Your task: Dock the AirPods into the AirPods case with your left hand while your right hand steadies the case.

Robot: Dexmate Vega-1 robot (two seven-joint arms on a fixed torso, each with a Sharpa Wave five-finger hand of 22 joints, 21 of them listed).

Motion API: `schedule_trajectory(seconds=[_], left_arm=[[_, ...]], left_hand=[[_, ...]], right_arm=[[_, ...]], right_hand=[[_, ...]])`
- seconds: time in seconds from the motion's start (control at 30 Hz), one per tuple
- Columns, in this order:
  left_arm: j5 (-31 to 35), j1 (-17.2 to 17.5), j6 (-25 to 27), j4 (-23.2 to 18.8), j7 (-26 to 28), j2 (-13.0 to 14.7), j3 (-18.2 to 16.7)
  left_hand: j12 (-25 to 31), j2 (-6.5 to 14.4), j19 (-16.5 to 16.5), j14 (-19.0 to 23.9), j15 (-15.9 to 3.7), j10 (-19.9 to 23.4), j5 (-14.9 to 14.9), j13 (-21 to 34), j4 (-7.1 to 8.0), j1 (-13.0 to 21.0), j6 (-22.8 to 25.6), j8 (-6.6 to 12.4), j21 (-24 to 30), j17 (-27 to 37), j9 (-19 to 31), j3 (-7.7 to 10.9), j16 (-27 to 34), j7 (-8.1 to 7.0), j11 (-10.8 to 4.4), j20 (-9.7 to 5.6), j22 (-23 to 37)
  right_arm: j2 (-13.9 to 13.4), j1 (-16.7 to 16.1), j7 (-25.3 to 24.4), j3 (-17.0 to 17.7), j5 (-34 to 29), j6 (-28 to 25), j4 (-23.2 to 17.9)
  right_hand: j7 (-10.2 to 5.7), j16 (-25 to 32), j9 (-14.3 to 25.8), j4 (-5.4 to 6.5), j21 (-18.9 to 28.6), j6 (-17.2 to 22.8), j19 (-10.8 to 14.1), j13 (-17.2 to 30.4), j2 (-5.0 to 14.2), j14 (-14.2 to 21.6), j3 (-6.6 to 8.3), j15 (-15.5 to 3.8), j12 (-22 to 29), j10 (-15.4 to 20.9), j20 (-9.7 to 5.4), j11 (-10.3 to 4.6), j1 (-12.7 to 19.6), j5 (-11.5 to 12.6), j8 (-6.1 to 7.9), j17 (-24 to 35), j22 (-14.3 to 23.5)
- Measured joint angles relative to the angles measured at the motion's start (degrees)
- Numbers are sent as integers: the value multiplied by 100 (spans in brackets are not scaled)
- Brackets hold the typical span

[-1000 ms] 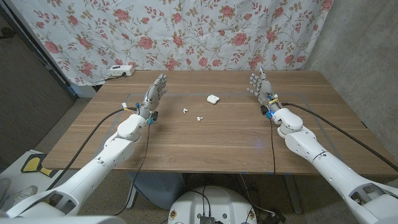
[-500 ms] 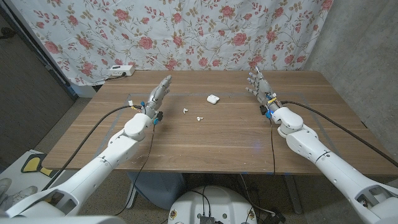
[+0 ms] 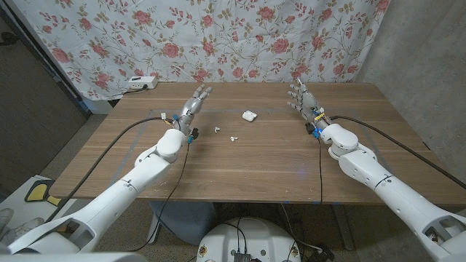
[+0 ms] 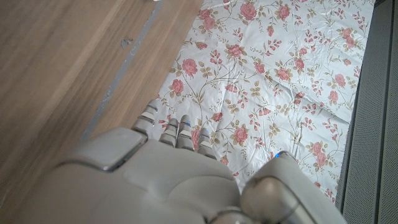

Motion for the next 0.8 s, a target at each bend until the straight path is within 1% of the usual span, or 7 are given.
schedule_trajectory(seconds=[0.13,0.2,0.27,0.37,0.5,0.7,0.8], left_arm=[[154,-9,206,-159,130,4,49],[290,-24,379,-227,230,3,80],[381,-42,471,-280,291,-2,111],[495,-59,579,-329,373,-19,149],[707,-88,835,-423,542,-69,231],[930,-128,1154,-515,656,-94,301],[1022,-128,1329,-515,673,-94,301]], left_hand=[[0,-20,0,0,0,0,0,0,-33,20,-135,-17,-18,0,0,-15,0,-8,0,0,0],[0,-34,0,0,0,29,0,0,-36,39,-159,-17,-44,0,0,-11,0,-24,30,0,0],[0,-21,0,0,0,29,0,0,-60,66,-214,-17,-44,0,0,6,0,-79,29,0,0],[4,9,37,0,0,92,0,23,-103,97,-231,-17,-88,0,0,9,0,-175,-34,8,0],[34,-28,62,0,0,173,0,28,-168,180,-292,10,-107,0,0,10,0,-260,-52,0,-1],[56,-66,62,0,0,224,0,27,-223,278,-403,10,-145,1,0,17,0,-267,-104,0,-1],[56,-43,62,0,0,224,0,27,-260,301,-416,10,-168,1,-1,26,0,-254,-104,0,-1]], right_arm=[[0,23,36,8,-18,78,56],[0,41,56,16,-23,111,102],[0,51,65,25,-24,131,127],[-5,63,97,38,-25,176,159],[-22,81,150,69,-12,219,206],[-31,116,208,98,22,265,285],[-32,134,208,109,22,265,322]], right_hand=[[-8,0,0,0,0,-8,0,0,0,0,0,0,0,-28,0,27,0,0,0,0,0],[-8,0,0,0,0,-8,1,0,0,0,0,-1,0,-59,0,-3,0,0,0,0,0],[-8,0,0,0,0,-8,1,0,0,0,0,-1,0,-59,0,-3,0,0,0,0,0],[-8,0,0,0,0,-8,1,1,0,0,0,-1,0,-59,0,-3,0,0,0,0,0],[-7,0,0,0,0,-7,1,1,0,0,0,-1,0,-58,0,-3,0,0,0,1,0],[-39,0,0,-24,0,-39,1,1,30,0,24,-2,0,-58,0,-3,30,0,1,1,0],[-39,0,0,-23,0,-39,1,1,30,0,24,-2,0,-58,0,-3,30,0,1,1,0]])
